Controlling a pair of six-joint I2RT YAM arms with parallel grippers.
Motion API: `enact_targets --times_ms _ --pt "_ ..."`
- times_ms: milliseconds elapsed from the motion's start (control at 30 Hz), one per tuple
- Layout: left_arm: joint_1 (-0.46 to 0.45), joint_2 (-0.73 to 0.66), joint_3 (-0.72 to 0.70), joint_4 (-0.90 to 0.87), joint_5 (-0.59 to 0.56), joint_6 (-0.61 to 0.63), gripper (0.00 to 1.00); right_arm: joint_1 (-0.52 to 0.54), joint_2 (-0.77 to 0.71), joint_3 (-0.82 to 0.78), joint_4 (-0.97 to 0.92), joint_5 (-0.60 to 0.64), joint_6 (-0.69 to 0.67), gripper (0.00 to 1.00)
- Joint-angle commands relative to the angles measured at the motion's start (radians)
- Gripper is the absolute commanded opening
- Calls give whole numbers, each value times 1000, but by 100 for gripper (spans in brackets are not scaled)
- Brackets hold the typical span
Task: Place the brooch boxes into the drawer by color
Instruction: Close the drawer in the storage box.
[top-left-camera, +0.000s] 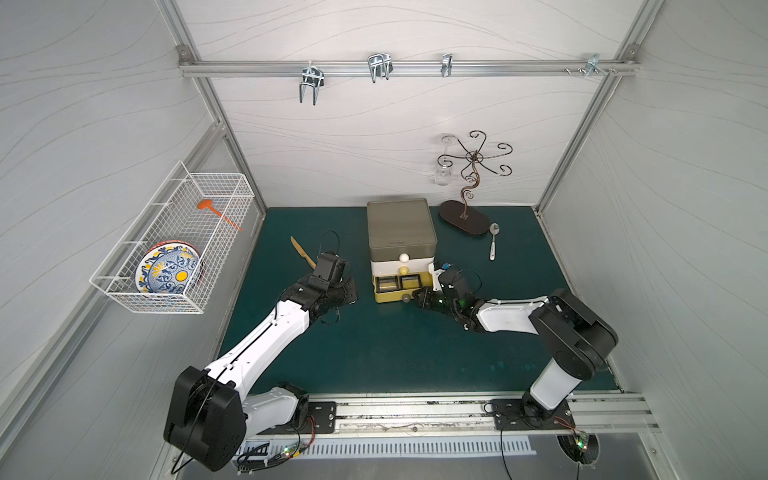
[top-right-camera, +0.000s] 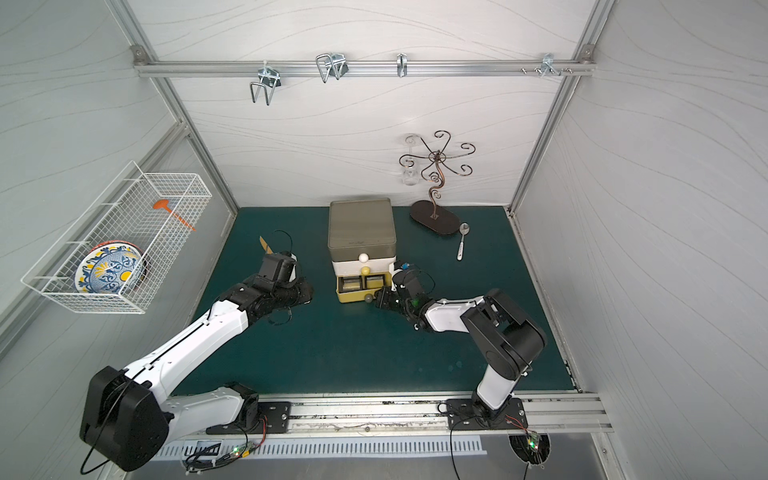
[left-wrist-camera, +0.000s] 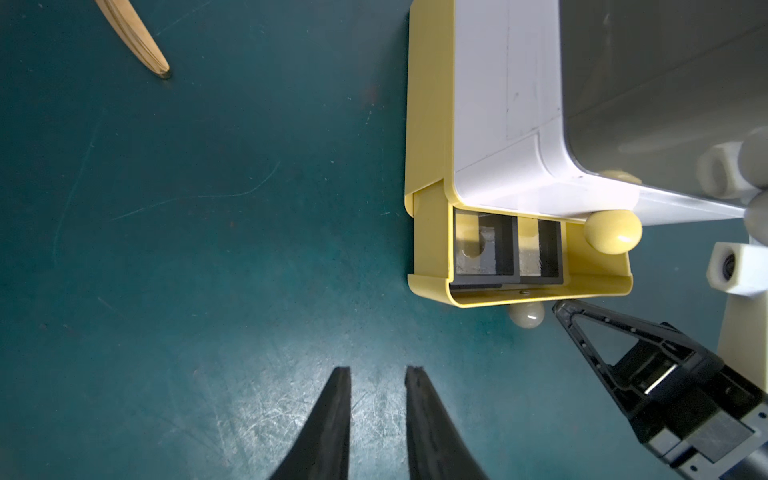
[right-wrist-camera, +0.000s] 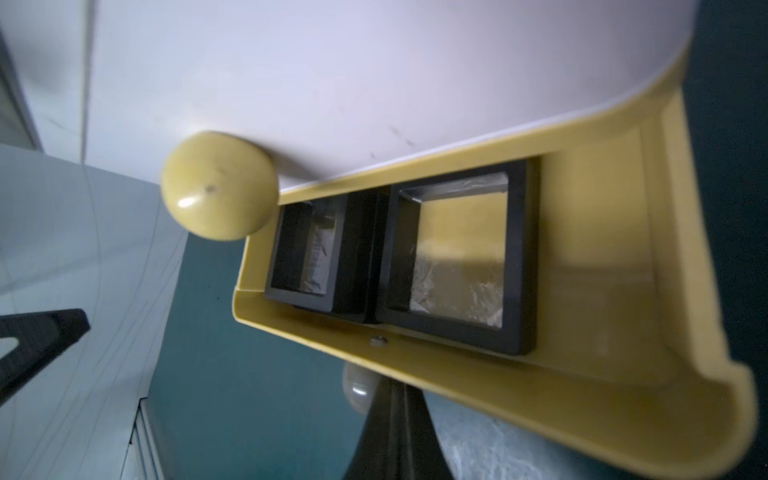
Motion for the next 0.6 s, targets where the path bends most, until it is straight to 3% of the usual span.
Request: enact_targets --times_ms 0,200,333,567 --pt "7 -16 8 -3 -13 7 28 -23 -36 -37 87 -35 33 0" --pt "7 4 15 6 -8 9 28 -158 -112 -212 245 -216 122 0" --pt "8 13 14 14 -11 10 28 -250 -121 -241 223 -318 107 0" --pt "8 27 16 18 -22 12 28 -256 -45 -195 222 -324 83 0"
